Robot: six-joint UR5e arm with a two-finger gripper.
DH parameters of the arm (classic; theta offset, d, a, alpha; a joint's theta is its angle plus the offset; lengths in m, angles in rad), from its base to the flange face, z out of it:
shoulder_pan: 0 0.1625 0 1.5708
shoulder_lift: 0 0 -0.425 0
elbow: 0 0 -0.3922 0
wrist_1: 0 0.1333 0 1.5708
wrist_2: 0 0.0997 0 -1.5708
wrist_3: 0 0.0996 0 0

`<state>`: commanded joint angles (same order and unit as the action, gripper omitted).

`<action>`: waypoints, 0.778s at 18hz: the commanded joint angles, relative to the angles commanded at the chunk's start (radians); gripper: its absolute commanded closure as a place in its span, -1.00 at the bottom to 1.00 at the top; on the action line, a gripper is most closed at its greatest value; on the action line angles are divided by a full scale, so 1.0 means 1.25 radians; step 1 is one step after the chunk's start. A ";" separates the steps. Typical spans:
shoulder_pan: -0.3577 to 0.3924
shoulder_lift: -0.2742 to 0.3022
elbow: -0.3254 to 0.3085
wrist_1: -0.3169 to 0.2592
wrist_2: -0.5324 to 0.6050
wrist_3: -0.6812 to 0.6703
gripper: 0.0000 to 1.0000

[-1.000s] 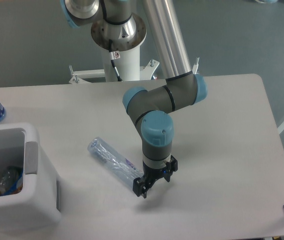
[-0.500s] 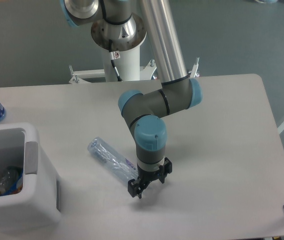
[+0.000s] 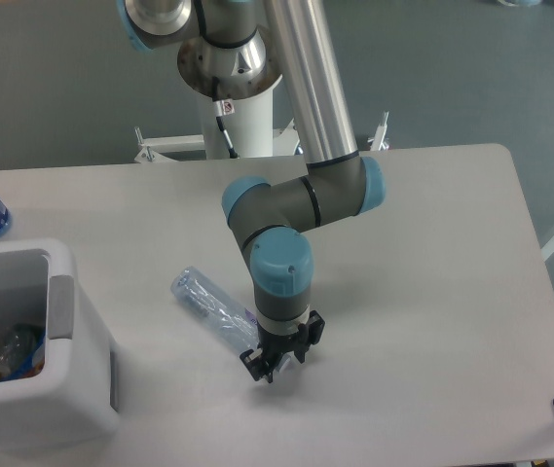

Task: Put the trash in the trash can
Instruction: 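Grasp the clear water bottle near its cap and lift it upright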

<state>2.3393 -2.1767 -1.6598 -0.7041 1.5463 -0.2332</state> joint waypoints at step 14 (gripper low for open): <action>-0.001 0.007 -0.004 0.000 0.001 0.002 0.42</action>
<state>2.3378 -2.1675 -1.6644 -0.7041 1.5478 -0.2301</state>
